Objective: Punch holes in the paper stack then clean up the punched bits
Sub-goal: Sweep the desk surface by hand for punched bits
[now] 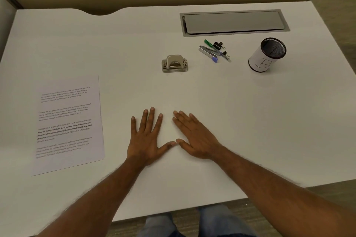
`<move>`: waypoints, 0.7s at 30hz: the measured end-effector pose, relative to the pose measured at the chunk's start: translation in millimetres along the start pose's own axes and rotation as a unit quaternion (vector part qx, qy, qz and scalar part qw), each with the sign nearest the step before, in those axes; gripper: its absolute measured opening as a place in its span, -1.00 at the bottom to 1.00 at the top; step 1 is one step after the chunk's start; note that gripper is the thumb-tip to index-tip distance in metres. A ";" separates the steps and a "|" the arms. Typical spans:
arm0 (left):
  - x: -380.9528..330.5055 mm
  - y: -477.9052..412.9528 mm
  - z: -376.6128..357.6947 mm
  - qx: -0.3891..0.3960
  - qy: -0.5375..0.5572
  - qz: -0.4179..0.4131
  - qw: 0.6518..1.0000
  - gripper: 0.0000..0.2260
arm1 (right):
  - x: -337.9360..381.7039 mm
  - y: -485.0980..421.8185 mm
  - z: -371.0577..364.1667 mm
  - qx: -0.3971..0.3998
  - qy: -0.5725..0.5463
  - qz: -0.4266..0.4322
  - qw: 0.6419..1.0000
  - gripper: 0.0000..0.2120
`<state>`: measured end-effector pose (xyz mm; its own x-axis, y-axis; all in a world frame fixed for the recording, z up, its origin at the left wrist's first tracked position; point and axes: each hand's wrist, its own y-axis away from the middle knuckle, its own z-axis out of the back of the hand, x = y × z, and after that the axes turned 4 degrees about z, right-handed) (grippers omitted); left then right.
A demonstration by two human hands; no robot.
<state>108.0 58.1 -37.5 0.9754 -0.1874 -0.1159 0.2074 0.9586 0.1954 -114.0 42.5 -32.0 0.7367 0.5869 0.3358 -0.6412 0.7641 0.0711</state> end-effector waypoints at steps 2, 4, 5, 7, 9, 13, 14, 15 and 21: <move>-7.1 -0.8 -2.0 -0.005 0.003 -0.001 1.000 -0.11 | -5.8 9.7 2.8 -0.049 -0.012 -0.078 0.996 -0.33; -15.4 -2.2 -3.2 -0.005 0.003 -0.001 1.000 -0.10 | -11.2 20.3 3.8 -0.056 0.017 -0.171 0.983 -0.31; -19.2 -3.0 -3.7 -0.004 0.003 -0.002 1.000 -0.10 | -12.2 25.2 2.5 -0.042 0.038 -0.204 0.977 -0.30; -26.1 -4.9 -4.5 -0.002 0.002 -0.005 1.000 -0.12 | -10.8 31.9 -2.9 -0.013 0.064 -0.239 0.969 -0.29; -31.5 -7.8 -4.5 0.002 0.000 -0.009 1.000 -0.15 | -6.9 33.1 -7.8 -0.002 0.072 -0.253 0.965 -0.28; -38.7 -14.1 -2.2 0.006 -0.002 -0.018 1.000 -0.24 | 5.5 22.1 -13.4 -0.013 0.077 -0.253 0.964 -0.28; -38.9 -15.3 -1.7 0.007 -0.002 -0.024 1.000 -0.25 | 8.6 18.5 -14.8 -0.013 0.081 -0.243 0.966 -0.30; -37.9 -16.0 -1.3 0.009 -0.001 -0.031 0.999 -0.27 | 11.2 15.3 -16.1 -0.011 0.083 -0.232 0.969 -0.31; -15.9 -16.5 3.5 -0.011 0.010 -0.062 0.998 -0.30 | 19.2 -2.0 -17.4 -0.013 0.080 -0.181 0.980 -0.33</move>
<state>89.3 44.5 -35.5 0.9404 -0.3018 -0.1570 0.3254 0.9325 0.1565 -94.8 56.9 -42.0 0.9407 0.3081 0.1418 -0.3266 0.9356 0.1340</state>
